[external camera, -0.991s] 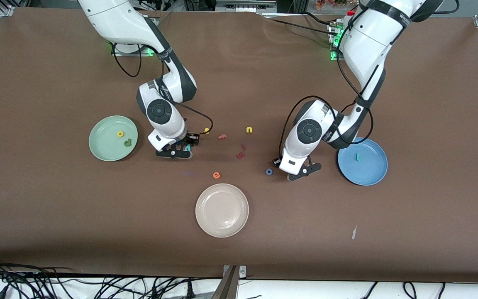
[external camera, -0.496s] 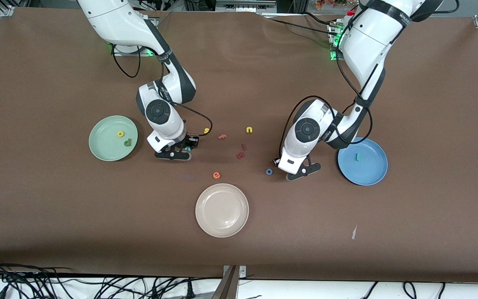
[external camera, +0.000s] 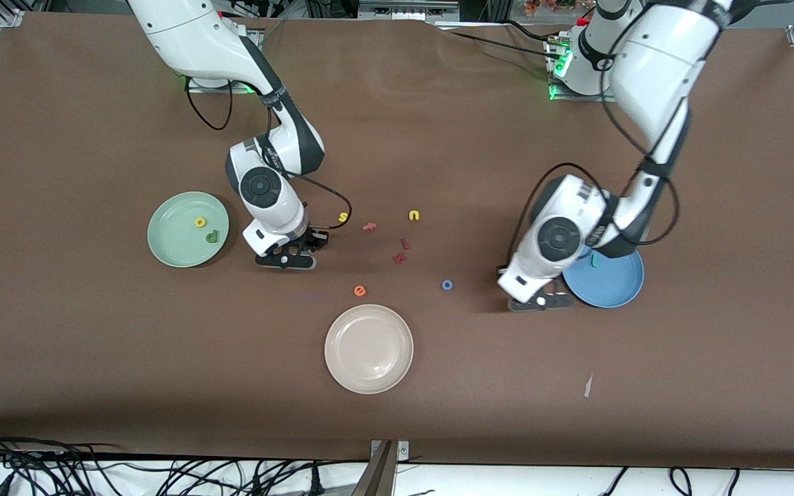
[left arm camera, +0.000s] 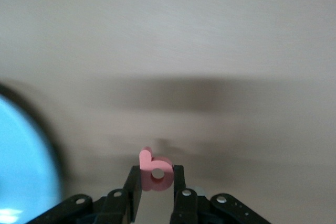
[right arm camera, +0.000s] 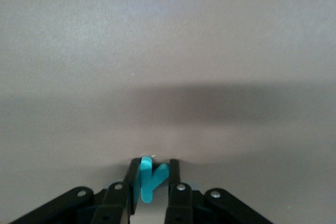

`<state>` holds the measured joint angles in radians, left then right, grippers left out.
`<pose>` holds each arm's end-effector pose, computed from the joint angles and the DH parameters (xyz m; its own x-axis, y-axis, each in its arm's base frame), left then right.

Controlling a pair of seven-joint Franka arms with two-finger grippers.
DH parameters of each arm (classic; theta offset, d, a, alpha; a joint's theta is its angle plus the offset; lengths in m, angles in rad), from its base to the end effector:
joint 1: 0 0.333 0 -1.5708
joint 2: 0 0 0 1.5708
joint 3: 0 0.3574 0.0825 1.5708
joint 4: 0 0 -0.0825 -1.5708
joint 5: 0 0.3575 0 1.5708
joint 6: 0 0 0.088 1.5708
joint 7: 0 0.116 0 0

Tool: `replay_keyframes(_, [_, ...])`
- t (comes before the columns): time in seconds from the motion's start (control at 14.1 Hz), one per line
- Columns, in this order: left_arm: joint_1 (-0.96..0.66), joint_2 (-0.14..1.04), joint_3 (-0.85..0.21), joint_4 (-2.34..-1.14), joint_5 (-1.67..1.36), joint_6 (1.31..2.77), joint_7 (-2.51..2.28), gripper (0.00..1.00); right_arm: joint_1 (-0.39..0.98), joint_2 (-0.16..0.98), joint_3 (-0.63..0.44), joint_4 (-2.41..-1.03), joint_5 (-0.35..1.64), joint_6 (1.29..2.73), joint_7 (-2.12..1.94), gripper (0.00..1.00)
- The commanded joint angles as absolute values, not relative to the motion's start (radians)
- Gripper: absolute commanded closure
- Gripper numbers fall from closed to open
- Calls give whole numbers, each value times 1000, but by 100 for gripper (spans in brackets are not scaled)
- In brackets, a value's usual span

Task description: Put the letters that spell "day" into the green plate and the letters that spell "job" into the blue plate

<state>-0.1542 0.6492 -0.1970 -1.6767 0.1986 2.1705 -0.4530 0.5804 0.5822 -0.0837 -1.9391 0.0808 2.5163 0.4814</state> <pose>0.6369 -0.2047 0.2610 0.9935 0.0136 -0.1131 0.0038 -0.9963 -0.0861 0.5504 0.3023 0.2279 0.9993 -0.0366 -0.0022 -0.0366 -0.9993 -0.0001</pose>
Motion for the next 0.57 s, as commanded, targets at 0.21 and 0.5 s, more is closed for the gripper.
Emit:
replay_keyframes(0.21, [7, 541, -207, -1833, 221, 2154, 27, 83, 580, 451, -216, -1931, 74, 2234, 223, 100])
replay_keyframes(0.5, [64, 552, -207, -1833, 221, 2146, 224, 10, 578, 353, -412, -2003, 86, 2129, -157, 100])
